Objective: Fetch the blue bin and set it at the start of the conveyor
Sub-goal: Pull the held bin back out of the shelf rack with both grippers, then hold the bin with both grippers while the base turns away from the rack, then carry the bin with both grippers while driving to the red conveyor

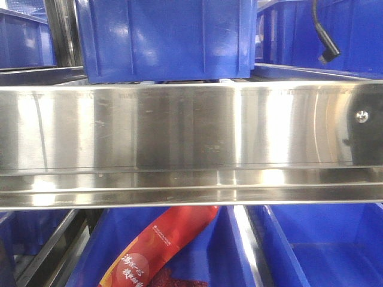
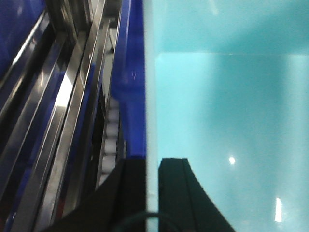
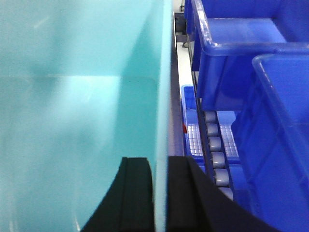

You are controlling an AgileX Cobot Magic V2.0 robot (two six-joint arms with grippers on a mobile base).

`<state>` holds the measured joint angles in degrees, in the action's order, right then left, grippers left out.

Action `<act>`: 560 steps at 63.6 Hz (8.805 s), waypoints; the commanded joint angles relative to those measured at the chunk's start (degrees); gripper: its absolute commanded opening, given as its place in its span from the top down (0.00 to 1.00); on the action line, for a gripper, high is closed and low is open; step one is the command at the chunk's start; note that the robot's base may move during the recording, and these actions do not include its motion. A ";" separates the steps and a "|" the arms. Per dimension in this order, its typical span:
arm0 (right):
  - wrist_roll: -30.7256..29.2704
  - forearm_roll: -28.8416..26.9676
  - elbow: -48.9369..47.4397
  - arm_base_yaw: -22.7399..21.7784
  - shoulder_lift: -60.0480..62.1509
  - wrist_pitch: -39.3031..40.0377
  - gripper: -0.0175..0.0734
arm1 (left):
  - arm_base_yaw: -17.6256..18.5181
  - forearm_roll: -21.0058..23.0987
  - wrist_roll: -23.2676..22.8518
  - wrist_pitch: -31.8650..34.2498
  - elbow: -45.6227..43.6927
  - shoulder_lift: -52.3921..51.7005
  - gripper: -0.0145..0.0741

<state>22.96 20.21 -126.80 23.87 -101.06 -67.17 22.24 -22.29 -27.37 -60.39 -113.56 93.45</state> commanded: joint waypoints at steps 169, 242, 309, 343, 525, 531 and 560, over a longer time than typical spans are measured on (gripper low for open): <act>-0.97 -3.92 -0.47 0.74 1.04 4.62 0.99 | 0.77 -0.18 0.57 6.14 -0.73 -0.61 0.96; -0.97 -3.92 -0.47 0.74 1.04 4.62 0.99 | 0.77 -0.18 0.57 6.16 -0.73 -0.50 0.96; 1.18 -0.46 -0.47 0.74 1.04 1.75 0.99 | 0.77 -0.18 0.57 6.27 -0.73 -0.50 0.96; 1.18 0.06 -0.47 0.74 1.04 2.48 0.99 | 0.77 -0.18 0.57 6.27 -0.73 -0.50 0.96; 1.18 0.66 -0.47 0.74 1.04 4.66 0.99 | 0.77 -1.64 0.57 6.25 -0.73 -0.50 0.96; 1.18 0.66 -0.47 0.74 1.04 4.66 0.99 | 0.77 -1.64 0.57 6.25 -0.73 -0.50 0.96; 1.18 0.66 -0.47 0.74 1.04 4.66 0.99 | 0.77 -1.64 0.57 6.25 -0.73 -0.50 0.96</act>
<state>24.64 21.56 -126.80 24.14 -100.72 -65.26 22.24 -24.36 -27.06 -57.42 -113.78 93.55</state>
